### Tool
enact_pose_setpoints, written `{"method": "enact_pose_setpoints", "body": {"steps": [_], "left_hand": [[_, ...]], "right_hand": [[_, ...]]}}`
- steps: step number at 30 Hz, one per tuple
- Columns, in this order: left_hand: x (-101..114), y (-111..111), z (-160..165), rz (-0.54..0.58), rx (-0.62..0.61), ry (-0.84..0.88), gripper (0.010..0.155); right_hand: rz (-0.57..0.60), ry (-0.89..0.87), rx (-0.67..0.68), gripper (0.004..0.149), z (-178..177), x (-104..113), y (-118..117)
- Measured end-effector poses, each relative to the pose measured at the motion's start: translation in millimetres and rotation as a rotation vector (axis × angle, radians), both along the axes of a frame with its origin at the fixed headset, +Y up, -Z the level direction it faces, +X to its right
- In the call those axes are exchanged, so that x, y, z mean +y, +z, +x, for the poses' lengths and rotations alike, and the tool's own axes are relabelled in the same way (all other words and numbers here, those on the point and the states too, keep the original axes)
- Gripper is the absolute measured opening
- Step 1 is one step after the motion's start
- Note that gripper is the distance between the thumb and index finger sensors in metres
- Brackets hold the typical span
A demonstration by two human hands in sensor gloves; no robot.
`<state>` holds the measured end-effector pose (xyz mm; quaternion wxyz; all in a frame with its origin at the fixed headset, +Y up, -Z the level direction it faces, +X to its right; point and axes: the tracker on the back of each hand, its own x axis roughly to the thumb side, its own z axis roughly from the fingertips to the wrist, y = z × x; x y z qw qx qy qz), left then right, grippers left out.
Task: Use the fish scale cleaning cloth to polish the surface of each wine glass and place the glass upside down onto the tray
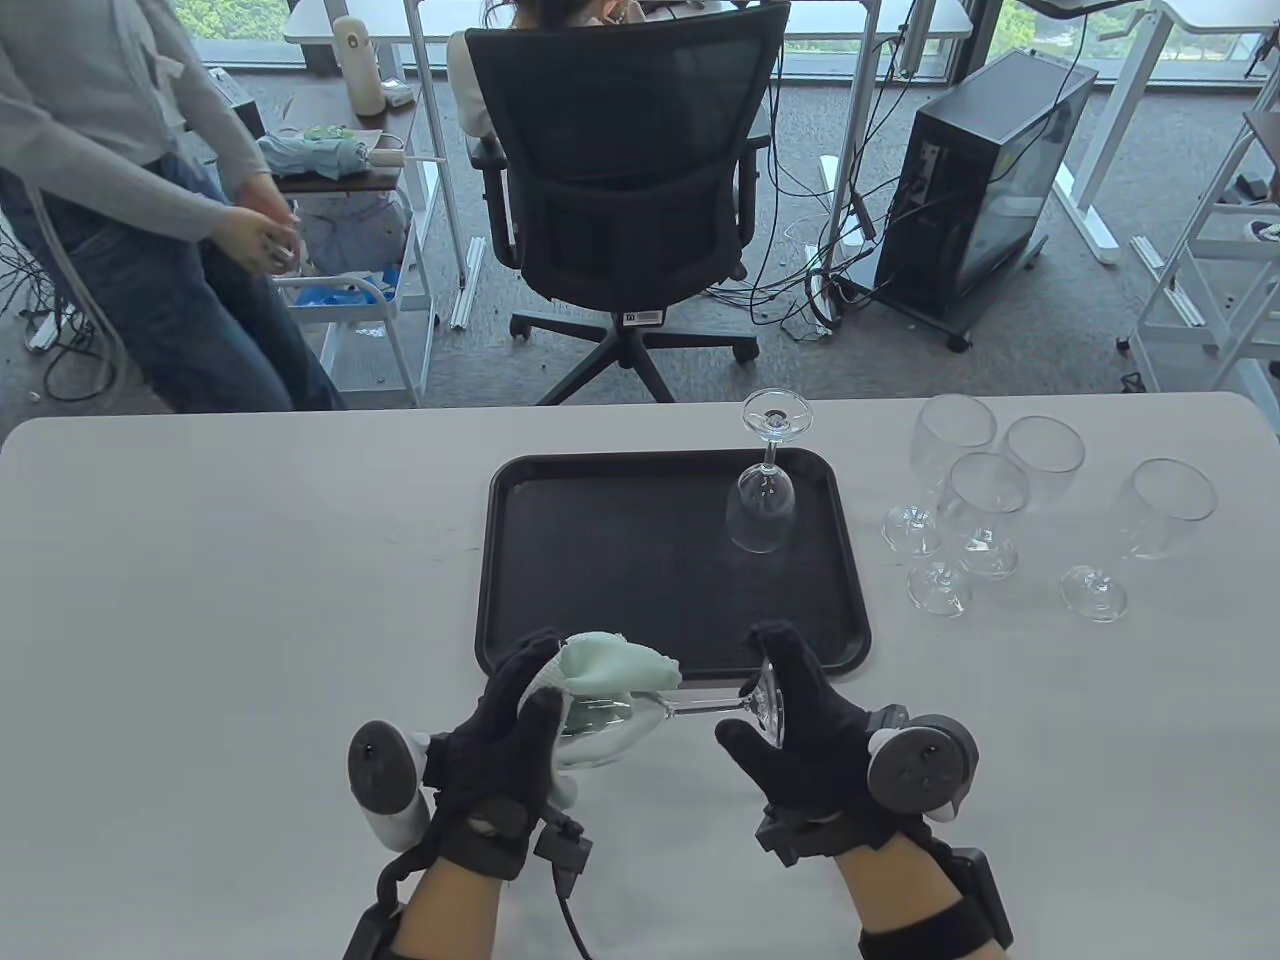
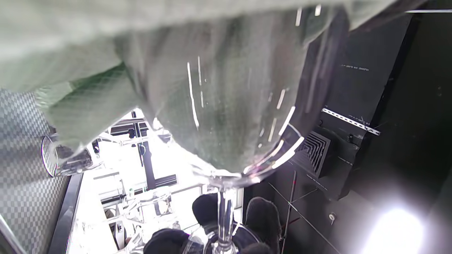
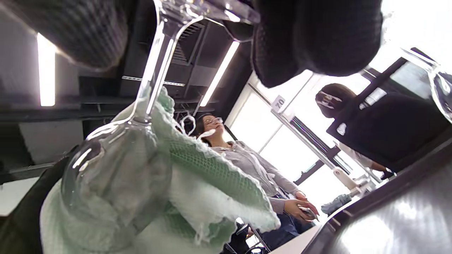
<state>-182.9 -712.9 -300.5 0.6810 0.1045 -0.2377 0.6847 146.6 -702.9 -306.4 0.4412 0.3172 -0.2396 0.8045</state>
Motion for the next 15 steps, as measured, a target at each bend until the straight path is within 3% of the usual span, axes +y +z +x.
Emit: {"method": "enact_pose_setpoints", "body": {"steps": [4,6,8,12,15], "left_hand": [[0.4,1.3,3.8,0.017,0.009,-0.003,0.061],[0.9,0.7,2.4,0.029,0.022,0.010,0.060],[2.4,-0.4,-2.0,0.036,0.014,0.040,0.058],[2.2,-0.8,-11.6,0.002,0.084,0.101,0.054],[0.9,-1.6,-17.6,-0.009,0.093,0.154,0.053]], "right_hand": [[-0.124,-0.152,0.005,0.081,0.3,-1.4,-1.3],[-0.261,-0.203,-0.015,0.083,1.8,-3.6,-2.3],[-0.327,-0.264,-0.045,0.083,4.2,-2.1,-4.0],[-0.361,-0.258,-0.130,0.084,18.5,17.2,-12.0],[-0.270,-0.070,-0.294,0.085,22.5,45.0,-22.4]]}}
